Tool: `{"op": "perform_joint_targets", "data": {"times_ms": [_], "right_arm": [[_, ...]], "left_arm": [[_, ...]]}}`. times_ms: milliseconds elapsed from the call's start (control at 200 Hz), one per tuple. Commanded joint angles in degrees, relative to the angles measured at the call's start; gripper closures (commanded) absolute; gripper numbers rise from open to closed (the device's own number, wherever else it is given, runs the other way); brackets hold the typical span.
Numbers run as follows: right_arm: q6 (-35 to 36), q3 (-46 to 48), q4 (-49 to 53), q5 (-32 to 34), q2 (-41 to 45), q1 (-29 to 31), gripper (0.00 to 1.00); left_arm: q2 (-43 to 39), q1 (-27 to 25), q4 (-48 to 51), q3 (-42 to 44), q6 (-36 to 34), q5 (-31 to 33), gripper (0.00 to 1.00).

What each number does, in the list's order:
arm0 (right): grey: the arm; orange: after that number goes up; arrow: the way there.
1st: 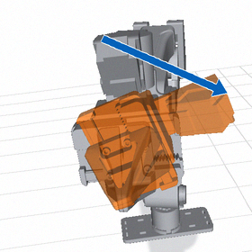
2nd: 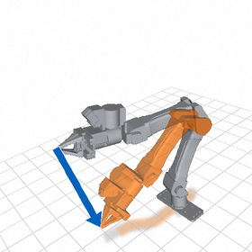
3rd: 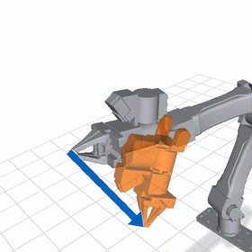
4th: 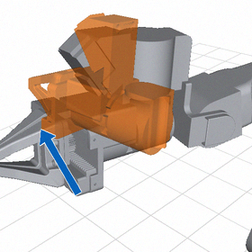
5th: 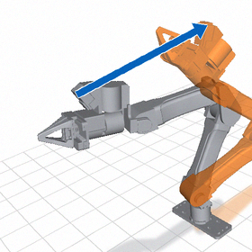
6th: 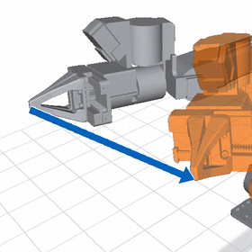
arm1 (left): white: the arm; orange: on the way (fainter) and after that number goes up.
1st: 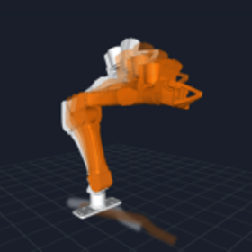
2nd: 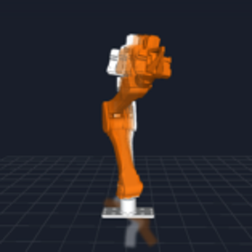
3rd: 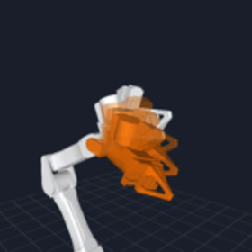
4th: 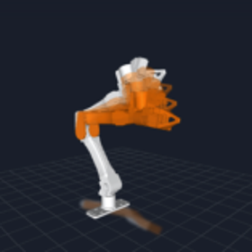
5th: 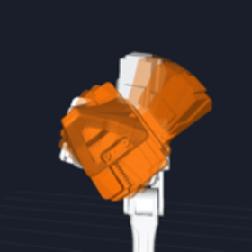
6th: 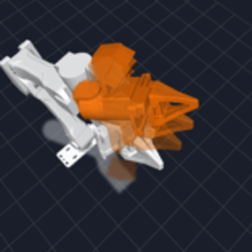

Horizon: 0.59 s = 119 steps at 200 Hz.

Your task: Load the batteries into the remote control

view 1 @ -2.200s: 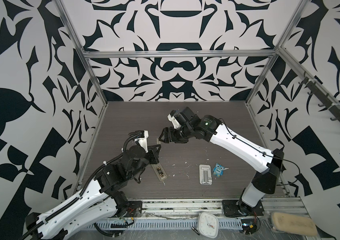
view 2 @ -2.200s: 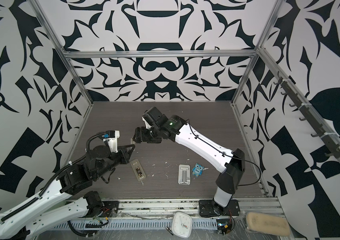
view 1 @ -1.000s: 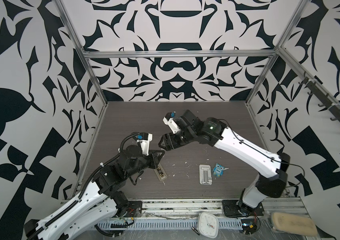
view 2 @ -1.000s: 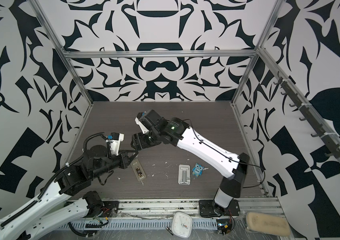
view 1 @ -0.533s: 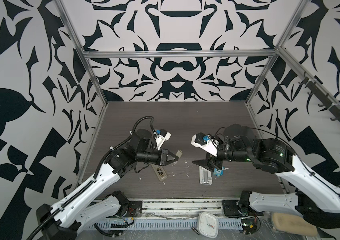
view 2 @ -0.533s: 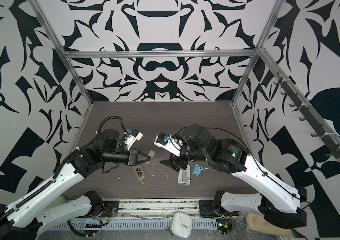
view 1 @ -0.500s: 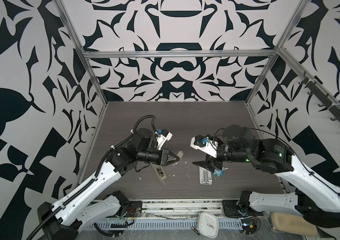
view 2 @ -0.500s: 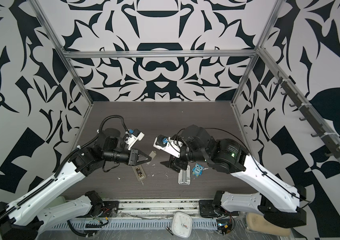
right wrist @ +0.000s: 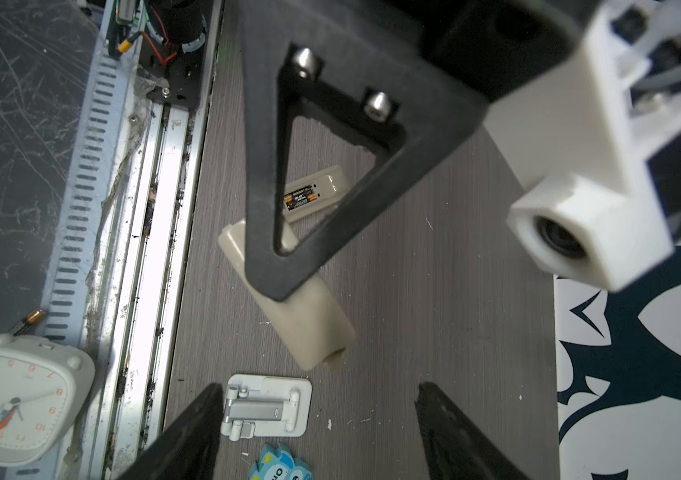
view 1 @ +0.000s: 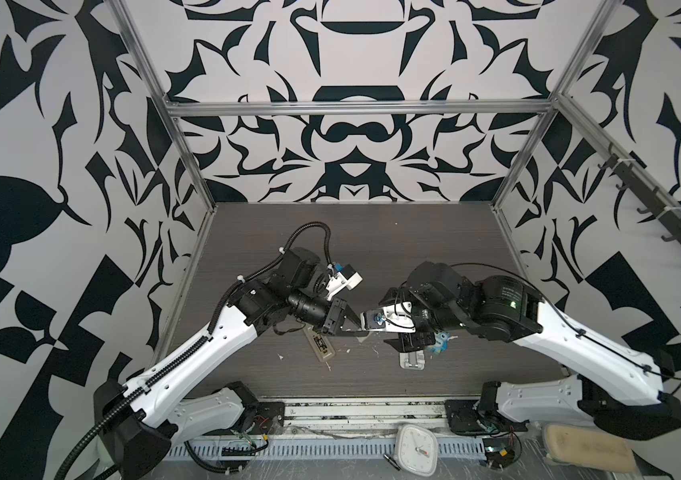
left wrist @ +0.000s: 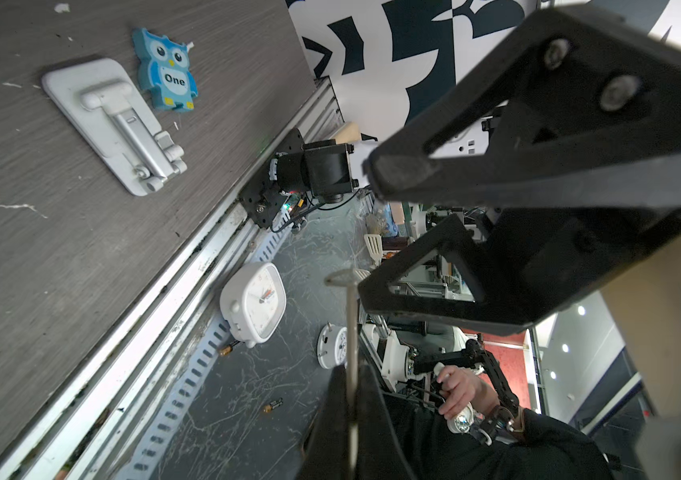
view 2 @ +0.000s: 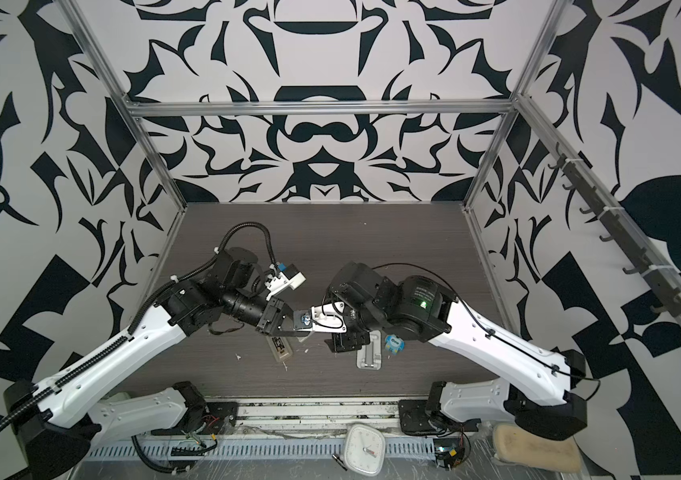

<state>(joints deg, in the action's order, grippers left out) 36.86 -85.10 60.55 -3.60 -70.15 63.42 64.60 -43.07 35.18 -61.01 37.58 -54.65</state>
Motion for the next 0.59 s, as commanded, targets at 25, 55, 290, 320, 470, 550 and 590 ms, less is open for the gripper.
{"op": "perform_joint_targets", "data": {"times_ms": [25,55,290,320,470,550,590], "right_arm": [[2.9,-0.7,-0.9,-2.4,-1.1,0.2,0.26],[3.1,-0.9,-1.0,-2.3,-1.5,0.2,0.27],[4.2,-1.3,-1.9,-3.1,-3.6,0.4,0.36],[4.4,-1.2,-1.9,-2.8,-3.8,0.3,0.37],[5.3,-0.8,-2.8,-1.6,-3.7,0.9,0.43],[5.9,-0.8,-2.7,-0.7,-3.9,1.3,0.47],[6.2,-0.7,-2.8,-0.2,-4.0,1.7,0.48]], "left_arm": [[1.0,0.2,2.8,-1.9,-1.5,-2.4,1.00],[1.1,0.2,2.6,-2.2,-1.5,-2.5,1.00],[2.2,0.2,2.6,-2.5,-1.5,-3.2,1.00],[2.2,0.2,2.7,-2.5,-1.5,-3.2,1.00],[2.0,0.2,2.7,-2.0,-1.4,-3.3,1.00],[2.3,0.2,2.7,-2.0,-1.3,-3.6,1.00],[2.4,0.2,2.8,-2.1,-1.3,-3.8,1.00]]}}
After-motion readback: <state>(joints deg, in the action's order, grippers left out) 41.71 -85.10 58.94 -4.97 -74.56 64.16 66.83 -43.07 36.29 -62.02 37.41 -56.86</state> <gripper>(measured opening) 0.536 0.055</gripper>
